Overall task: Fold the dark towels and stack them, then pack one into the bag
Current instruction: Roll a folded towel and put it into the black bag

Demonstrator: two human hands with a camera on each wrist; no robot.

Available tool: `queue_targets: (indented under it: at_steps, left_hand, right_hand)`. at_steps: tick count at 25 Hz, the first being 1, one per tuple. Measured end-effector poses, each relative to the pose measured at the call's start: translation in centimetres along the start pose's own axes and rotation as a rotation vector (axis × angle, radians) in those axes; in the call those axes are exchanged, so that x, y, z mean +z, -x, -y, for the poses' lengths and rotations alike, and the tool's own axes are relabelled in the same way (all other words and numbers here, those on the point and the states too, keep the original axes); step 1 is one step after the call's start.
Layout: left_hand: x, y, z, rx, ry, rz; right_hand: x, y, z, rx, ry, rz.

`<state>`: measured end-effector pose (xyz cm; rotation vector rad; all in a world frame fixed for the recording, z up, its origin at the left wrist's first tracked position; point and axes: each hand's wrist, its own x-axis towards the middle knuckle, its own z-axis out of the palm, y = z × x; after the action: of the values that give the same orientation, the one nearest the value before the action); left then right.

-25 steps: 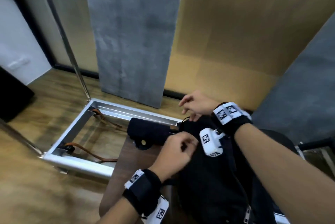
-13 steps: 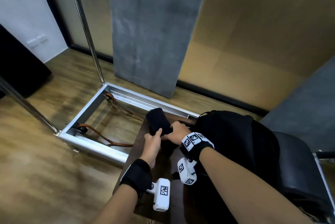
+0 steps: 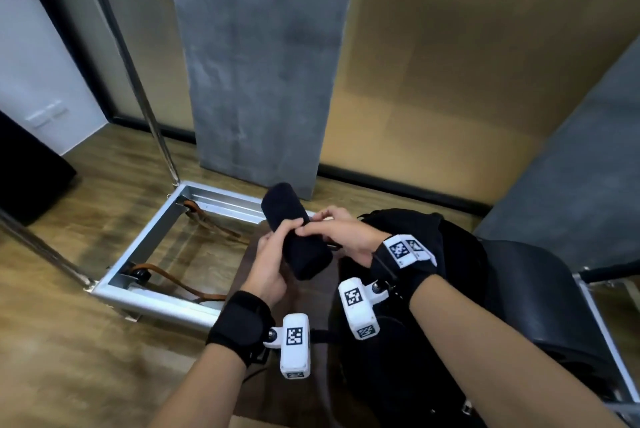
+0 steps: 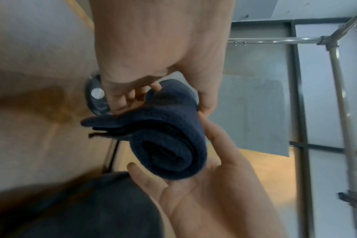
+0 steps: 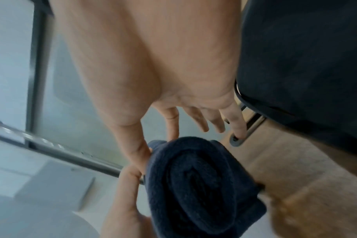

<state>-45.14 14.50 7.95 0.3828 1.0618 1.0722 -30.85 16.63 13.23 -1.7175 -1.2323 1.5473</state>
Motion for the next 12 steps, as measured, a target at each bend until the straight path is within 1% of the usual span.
queue_targets:
  at_steps: [1,2,5,6,8,9,10,12]
  left_hand:
    - [1.6,0.7,-0.6,0.008,0.002,0.052]
    - [3.2,1.4,-1.1,0.014,0.008,0.109]
    - [7.3,3.3,-1.6,0.04,0.015,0.239]
    - [8.6,3.9,-1.4,0.042,0.011,0.265]
    - [10.9,4.9,-1.0,0.1,-0.028,0.258]
    - [11.9,5.2,-0.6,0.154,-0.075,0.237]
    - [12.6,5.5,-0.1,0.219,-0.151,0.219]
    - [13.6,5.8,1.0,0.381,-0.375,0.209]
  right_hand:
    - [-1.6,1.6,0.5,-0.002,-0.103,0.031]
    - [-3.1,3.2,0.9,-0.007,-0.156,0.07]
    - [-6.4,6.9,0.8,-0.041,-0.256,0.211]
    - [-7.4,7.9,0.6,-0.055,-0.31,0.232]
    - [-9.3,9.7,0.0,-0.112,-0.352,0.201]
    - [-10.4,10.6,-0.3,-0.152,-0.323,0.161]
    - [-11.4,11.4,-0.5,-0.185,-0.278,0.126]
    - [-13.4,12.9,-1.1,-0.209,-0.167,0.088]
